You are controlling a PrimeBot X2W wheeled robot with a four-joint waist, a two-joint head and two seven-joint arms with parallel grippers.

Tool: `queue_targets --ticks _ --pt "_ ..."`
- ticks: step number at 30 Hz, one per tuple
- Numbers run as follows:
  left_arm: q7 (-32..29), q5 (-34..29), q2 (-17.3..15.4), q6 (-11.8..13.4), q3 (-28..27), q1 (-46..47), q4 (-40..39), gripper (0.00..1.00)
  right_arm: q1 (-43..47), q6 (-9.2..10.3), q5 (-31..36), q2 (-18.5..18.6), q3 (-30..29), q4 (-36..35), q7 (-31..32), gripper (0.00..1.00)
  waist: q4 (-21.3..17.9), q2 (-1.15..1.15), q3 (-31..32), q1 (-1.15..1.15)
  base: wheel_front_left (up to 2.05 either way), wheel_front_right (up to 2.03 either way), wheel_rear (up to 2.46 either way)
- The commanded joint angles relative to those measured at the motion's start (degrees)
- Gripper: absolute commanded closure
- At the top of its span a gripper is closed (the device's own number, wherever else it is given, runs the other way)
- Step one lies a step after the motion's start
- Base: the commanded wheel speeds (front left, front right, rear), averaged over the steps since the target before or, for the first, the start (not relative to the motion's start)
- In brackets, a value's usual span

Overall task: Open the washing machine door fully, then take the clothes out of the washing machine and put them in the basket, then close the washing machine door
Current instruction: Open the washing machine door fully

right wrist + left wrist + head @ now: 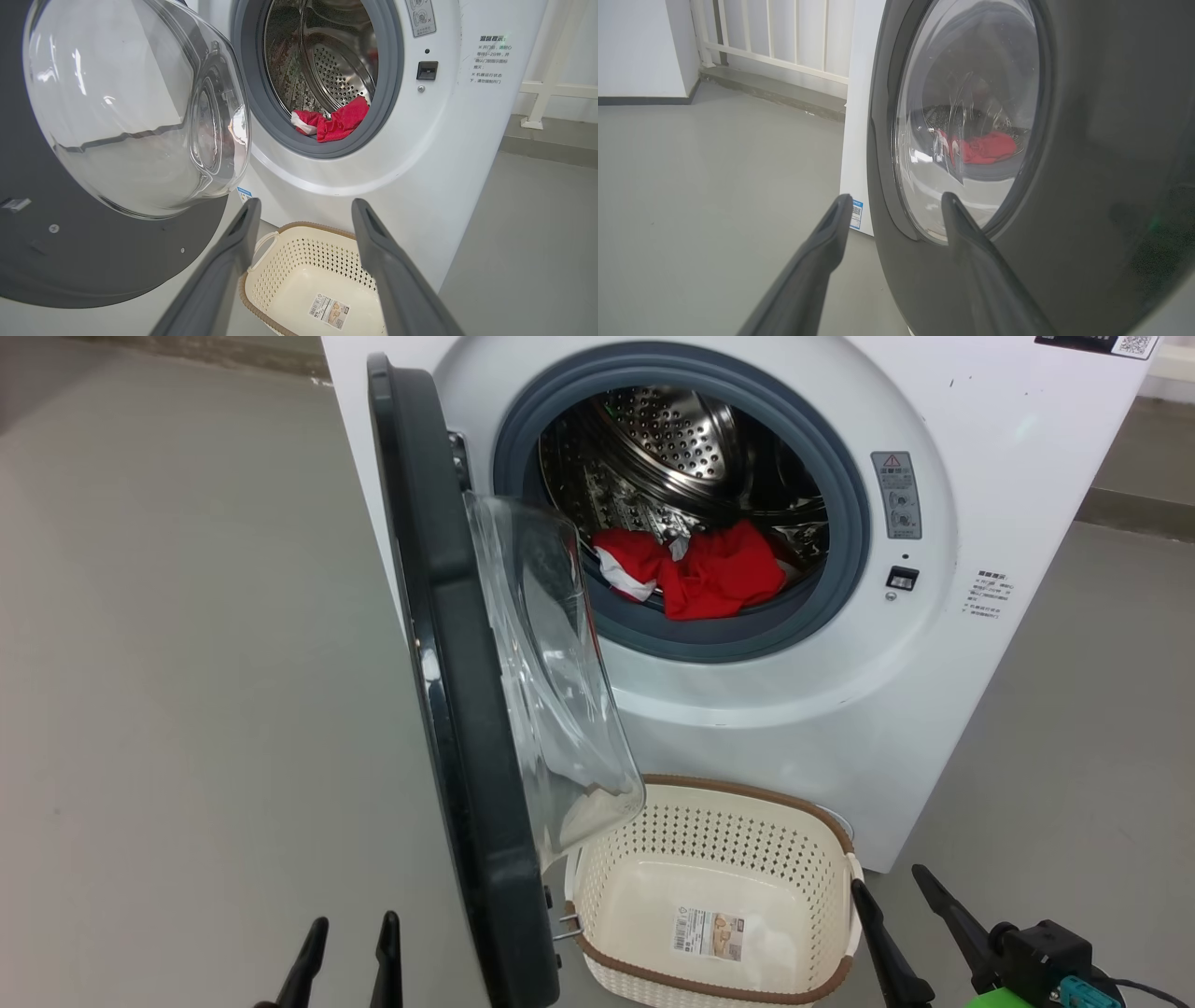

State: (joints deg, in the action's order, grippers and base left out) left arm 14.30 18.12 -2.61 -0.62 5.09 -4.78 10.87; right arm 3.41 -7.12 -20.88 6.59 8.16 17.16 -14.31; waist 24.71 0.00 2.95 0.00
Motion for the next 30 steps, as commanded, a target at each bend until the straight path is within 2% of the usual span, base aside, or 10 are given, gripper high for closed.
queue_targets --ticks 1,11,13,14,18,23,30 --pt "0.7 -0.4 -0.27 -0.49 -2.02 1.07 -1.25 0.0 -1.16 -0.36 0.61 0.43 0.96 -1.48 -0.69 0.0 -0.01 0.0 0.0 0.0 0.0 0.0 0.0" --pt "0.7 -0.14 -0.27 -0.68 -2.09 0.89 -1.13 0.0 -1.03 -0.36 0.62 0.31 1.25 -1.62 -0.69 0.0 -0.09 0.0 0.29 0.0 0.0 0.0 0.0" --pt "0.7 2.14 -0.27 -0.8 -2.31 1.06 -1.45 0.53 -1.0 -0.36 0.55 0.3 1.38 -1.62 -0.69 0.0 -0.08 0.0 0.35 0.0 0.0 0.0 0.0" --pt "0.7 2.55 -0.27 -0.91 -2.37 1.19 -1.69 1.0 -0.98 -0.36 0.52 0.29 1.39 -1.64 -0.69 0.0 -0.07 0.0 0.39 0.0 0.0 0.0 0.0" --pt "0.7 2.34 -0.27 -0.97 -2.9 2.2 -4.7 1.0 -0.98 -0.36 0.55 0.19 1.42 -1.76 -0.69 0.0 -0.01 0.0 0.46 0.0 0.0 0.0 0.0" --pt "0.7 0.33 -0.27 -0.24 -3.06 4.34 -14.24 1.0 -1.21 -0.36 0.6 0.23 1.27 -1.98 -0.69 0.0 0.12 0.0 0.51 0.0 0.0 0.0 0.0" --pt "0.7 -1.31 -0.27 1.06 1.62 6.56 -28.22 1.0 -1.44 -0.36 0.94 0.3 1.06 -2.32 -0.69 0.0 -0.12 0.0 0.48 0.0 0.0 0.0 0.0"
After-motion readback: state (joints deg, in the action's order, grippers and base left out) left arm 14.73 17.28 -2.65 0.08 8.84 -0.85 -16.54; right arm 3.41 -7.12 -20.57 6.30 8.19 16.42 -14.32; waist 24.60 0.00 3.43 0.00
